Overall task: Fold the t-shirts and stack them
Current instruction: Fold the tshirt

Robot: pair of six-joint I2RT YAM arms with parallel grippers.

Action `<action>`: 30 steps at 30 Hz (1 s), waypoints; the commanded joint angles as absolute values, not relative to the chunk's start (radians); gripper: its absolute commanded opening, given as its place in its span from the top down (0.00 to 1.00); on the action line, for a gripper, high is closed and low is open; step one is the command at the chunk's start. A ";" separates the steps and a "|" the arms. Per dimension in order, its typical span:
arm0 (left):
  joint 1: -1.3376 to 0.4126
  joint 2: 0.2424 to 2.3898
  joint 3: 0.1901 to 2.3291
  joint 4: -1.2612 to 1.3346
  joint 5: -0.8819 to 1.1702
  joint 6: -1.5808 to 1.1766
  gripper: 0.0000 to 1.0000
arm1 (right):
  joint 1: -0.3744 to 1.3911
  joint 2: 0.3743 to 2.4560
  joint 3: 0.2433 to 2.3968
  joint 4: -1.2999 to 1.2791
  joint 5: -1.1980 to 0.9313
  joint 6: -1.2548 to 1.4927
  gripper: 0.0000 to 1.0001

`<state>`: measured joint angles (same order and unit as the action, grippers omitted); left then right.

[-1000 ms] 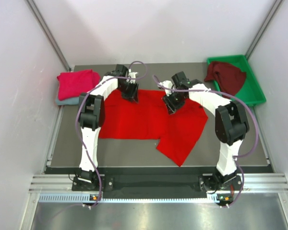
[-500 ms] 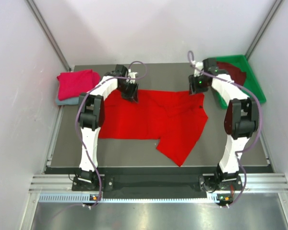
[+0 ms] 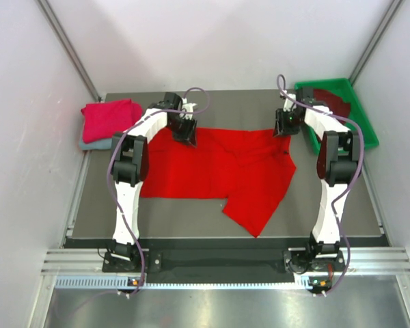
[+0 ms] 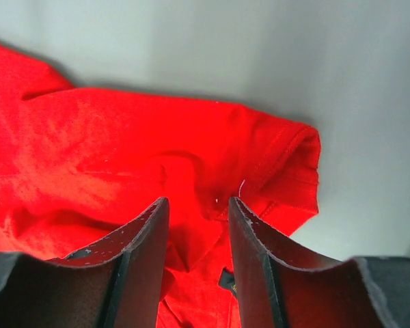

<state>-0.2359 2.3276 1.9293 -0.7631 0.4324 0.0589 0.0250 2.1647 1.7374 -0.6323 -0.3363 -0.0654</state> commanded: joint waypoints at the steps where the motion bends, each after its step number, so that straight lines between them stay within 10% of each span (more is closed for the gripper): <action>1: -0.222 2.361 1.930 -0.807 0.331 0.110 0.51 | 0.008 2.177 1.775 -0.607 -0.368 -0.048 0.59; 30: -0.225 2.376 1.928 -0.825 0.319 0.124 0.51 | -0.048 2.223 1.773 -0.597 -0.448 -0.038 0.72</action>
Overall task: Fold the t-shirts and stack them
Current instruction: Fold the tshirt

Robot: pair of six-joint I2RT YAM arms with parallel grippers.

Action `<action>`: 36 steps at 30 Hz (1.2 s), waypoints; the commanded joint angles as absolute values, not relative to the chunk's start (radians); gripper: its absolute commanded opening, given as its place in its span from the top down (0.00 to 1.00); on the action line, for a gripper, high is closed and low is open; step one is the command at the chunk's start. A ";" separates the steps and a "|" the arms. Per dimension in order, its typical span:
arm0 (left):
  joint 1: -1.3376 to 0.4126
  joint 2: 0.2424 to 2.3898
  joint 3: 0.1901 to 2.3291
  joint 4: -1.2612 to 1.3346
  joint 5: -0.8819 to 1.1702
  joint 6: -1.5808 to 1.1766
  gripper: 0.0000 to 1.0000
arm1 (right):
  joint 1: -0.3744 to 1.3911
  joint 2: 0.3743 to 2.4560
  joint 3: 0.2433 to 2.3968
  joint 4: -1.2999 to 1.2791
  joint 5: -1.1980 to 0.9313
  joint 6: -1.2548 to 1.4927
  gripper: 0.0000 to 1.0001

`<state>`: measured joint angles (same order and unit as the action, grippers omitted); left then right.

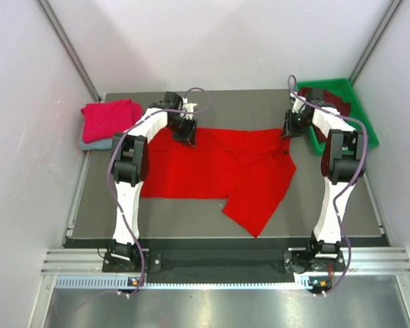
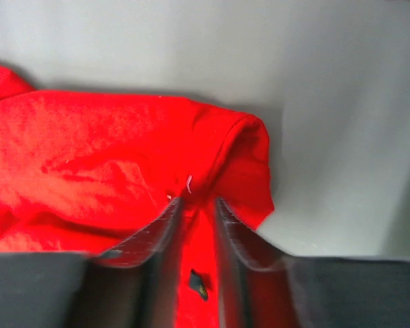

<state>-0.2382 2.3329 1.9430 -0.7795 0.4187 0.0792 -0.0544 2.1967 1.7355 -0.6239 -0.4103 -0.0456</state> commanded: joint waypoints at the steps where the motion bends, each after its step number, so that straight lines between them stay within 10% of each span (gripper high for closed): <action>1: -0.225 2.376 1.922 -0.828 0.315 0.126 0.51 | -0.048 2.236 1.778 -0.597 -0.448 -0.043 0.79; 6: -0.219 2.378 1.916 -0.838 0.290 0.135 0.51 | -0.049 2.266 1.827 -0.592 -0.442 -0.046 1.00; 24: -0.219 2.395 1.927 -0.825 0.218 0.140 0.51 | -0.078 2.342 1.982 -0.543 -0.376 -0.031 1.00; 29: -0.219 2.391 1.925 -0.827 0.218 0.141 0.51 | -0.077 2.315 1.965 -0.552 -0.391 -0.005 0.55; 36: -0.219 2.398 1.931 -0.824 0.230 0.138 0.51 | -0.075 2.264 1.898 -0.551 -0.448 0.048 0.51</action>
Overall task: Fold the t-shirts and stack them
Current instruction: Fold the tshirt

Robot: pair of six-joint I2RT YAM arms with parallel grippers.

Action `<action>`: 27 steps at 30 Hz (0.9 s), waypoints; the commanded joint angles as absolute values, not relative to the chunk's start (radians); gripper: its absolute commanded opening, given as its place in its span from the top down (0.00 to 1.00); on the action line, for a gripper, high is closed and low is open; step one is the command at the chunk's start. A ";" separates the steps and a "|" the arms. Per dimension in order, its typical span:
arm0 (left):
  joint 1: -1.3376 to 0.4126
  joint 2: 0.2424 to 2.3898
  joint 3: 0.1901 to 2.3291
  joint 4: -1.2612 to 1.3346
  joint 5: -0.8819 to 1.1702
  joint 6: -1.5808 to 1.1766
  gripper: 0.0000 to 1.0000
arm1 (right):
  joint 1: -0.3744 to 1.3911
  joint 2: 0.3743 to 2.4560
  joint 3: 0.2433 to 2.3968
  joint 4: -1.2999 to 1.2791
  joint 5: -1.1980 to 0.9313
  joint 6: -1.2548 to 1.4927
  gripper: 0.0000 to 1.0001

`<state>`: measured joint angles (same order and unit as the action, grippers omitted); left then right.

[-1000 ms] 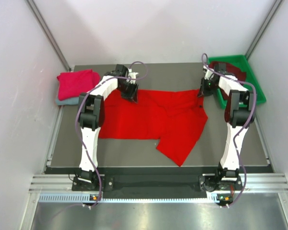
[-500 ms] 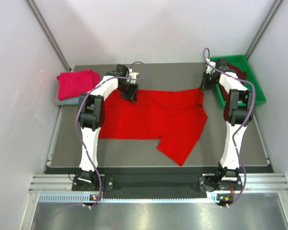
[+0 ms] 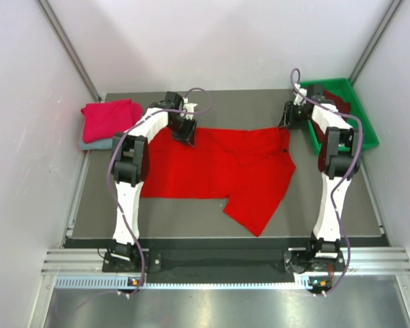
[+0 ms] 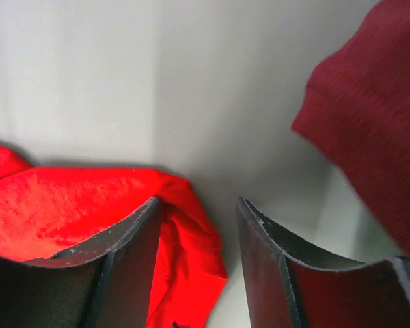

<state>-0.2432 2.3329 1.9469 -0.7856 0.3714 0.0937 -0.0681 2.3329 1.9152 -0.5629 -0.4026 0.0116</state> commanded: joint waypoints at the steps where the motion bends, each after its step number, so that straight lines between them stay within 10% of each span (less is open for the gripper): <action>1: -0.219 2.398 1.934 -0.825 0.232 0.135 0.51 | -0.074 2.260 1.888 -0.548 -0.451 0.051 0.52; 27: -0.224 2.399 1.959 -0.825 0.268 0.120 0.51 | -0.046 2.131 1.804 -0.531 -0.434 0.051 0.61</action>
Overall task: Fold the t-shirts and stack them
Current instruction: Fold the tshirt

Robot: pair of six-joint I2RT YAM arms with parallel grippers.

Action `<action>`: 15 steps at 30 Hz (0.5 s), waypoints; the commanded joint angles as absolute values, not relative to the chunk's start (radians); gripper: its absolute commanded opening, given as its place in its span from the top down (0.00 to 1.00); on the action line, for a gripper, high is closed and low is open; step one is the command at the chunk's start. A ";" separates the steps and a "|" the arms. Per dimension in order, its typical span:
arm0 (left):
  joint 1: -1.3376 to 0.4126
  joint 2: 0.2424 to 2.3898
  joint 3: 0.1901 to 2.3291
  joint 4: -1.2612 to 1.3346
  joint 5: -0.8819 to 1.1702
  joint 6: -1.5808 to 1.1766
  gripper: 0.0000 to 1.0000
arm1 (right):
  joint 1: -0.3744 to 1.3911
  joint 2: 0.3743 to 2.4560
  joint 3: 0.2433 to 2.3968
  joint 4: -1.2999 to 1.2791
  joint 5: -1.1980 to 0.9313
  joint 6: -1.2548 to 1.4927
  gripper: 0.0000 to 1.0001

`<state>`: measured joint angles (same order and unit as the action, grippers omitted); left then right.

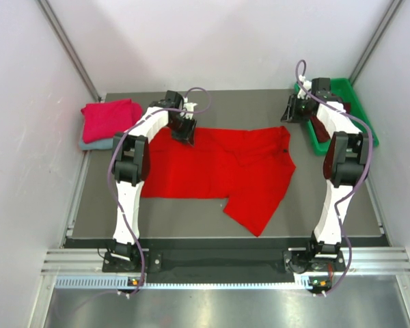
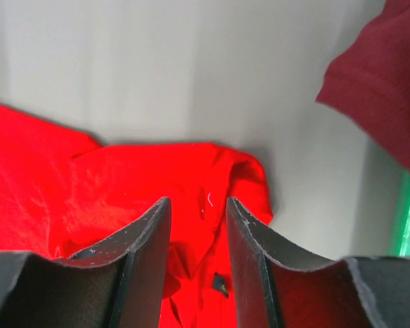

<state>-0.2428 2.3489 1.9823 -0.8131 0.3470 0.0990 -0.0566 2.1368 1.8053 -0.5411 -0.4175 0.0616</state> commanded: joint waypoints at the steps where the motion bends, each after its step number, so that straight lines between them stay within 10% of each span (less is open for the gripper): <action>1: -0.225 2.398 1.956 -0.827 0.267 0.120 0.51 | -0.045 2.137 1.805 -0.531 -0.433 0.051 0.61; 15: -0.224 2.385 1.930 -0.827 0.241 0.126 0.51 | -0.038 2.235 1.868 -0.534 -0.422 0.038 0.61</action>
